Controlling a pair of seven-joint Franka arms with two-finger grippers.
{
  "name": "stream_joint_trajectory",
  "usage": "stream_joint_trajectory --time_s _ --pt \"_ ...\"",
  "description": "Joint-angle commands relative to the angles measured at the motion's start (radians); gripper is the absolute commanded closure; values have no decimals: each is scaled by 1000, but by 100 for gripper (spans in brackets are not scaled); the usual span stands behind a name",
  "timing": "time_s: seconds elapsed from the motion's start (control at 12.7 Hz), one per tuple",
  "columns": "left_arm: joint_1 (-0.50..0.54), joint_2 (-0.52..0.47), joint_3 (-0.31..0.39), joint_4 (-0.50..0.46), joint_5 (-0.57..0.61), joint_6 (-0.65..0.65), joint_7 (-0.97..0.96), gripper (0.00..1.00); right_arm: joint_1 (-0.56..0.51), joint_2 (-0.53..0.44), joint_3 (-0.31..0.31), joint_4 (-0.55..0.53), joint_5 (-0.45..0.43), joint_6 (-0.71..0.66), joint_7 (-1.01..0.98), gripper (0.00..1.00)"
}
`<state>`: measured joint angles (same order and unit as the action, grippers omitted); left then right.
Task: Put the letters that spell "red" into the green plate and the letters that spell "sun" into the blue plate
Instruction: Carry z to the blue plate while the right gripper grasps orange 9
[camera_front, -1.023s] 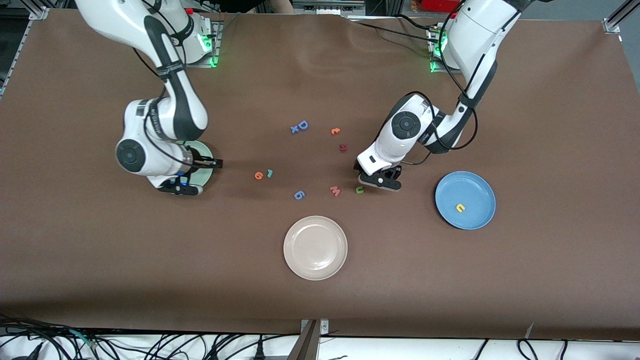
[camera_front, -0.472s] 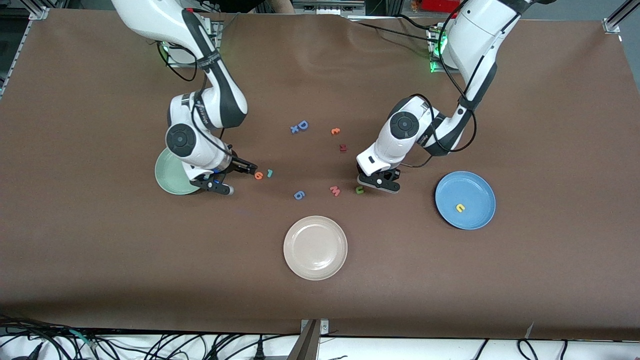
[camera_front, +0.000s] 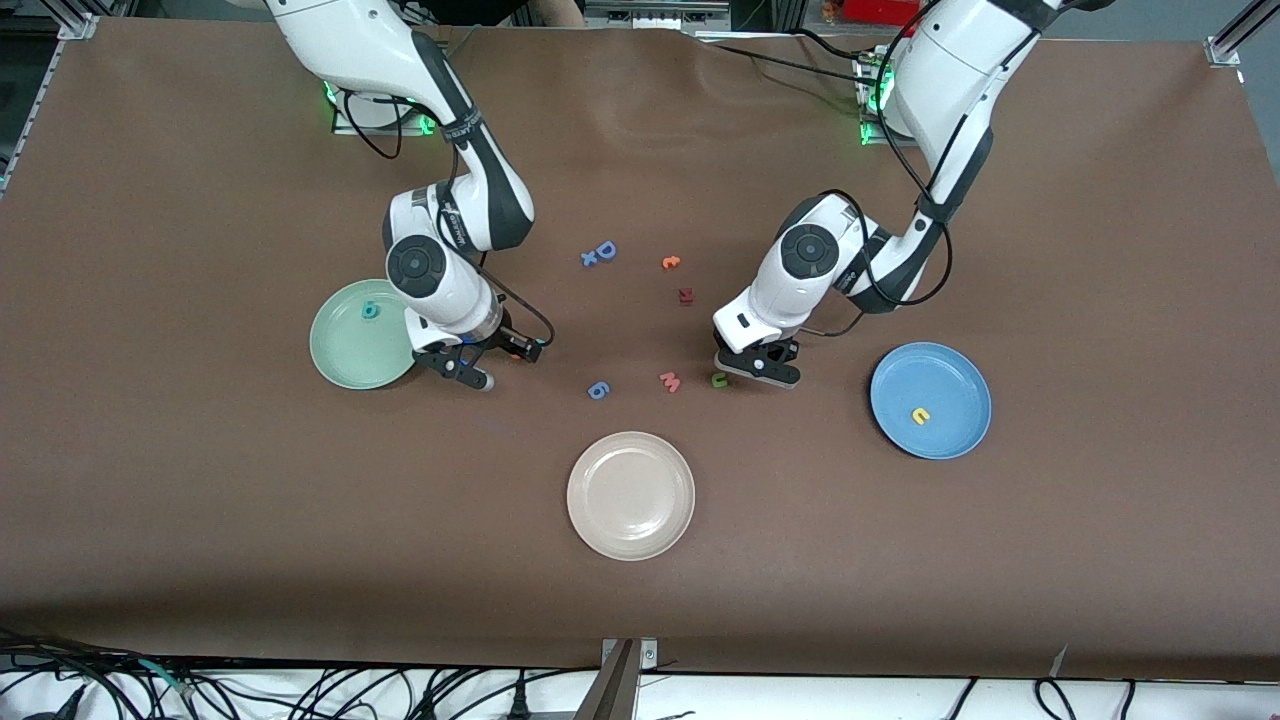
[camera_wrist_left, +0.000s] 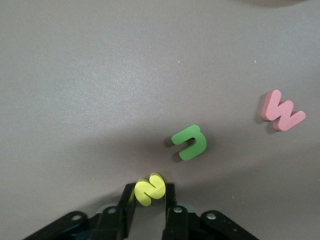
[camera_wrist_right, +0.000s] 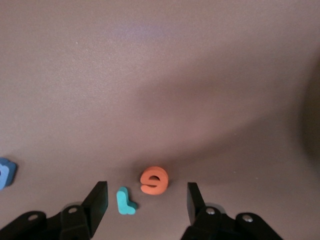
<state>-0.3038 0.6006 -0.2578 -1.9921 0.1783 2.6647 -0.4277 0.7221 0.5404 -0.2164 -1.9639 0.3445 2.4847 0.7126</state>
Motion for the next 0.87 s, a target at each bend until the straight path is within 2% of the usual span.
stream_joint_trajectory --time_s 0.0,0.16,0.47,0.63,0.79 --pt "8 11 3 16 39 8 -26 97 5 24 -8 -6 14 48 14 27" --pt "17 -28 3 18 39 -31 -19 100 5 39 -6 -6 13 51 14 28" --pt "78 -105 -1 61 39 -262 79 99 22 49 -6 -13 14 56 16 28" --pt "156 -136 -3 61 39 -328 186 99 23 52 -6 -13 14 56 14 28" --pt "268 -140 -9 61 39 -361 346 98 25 61 -6 -13 13 56 14 34"
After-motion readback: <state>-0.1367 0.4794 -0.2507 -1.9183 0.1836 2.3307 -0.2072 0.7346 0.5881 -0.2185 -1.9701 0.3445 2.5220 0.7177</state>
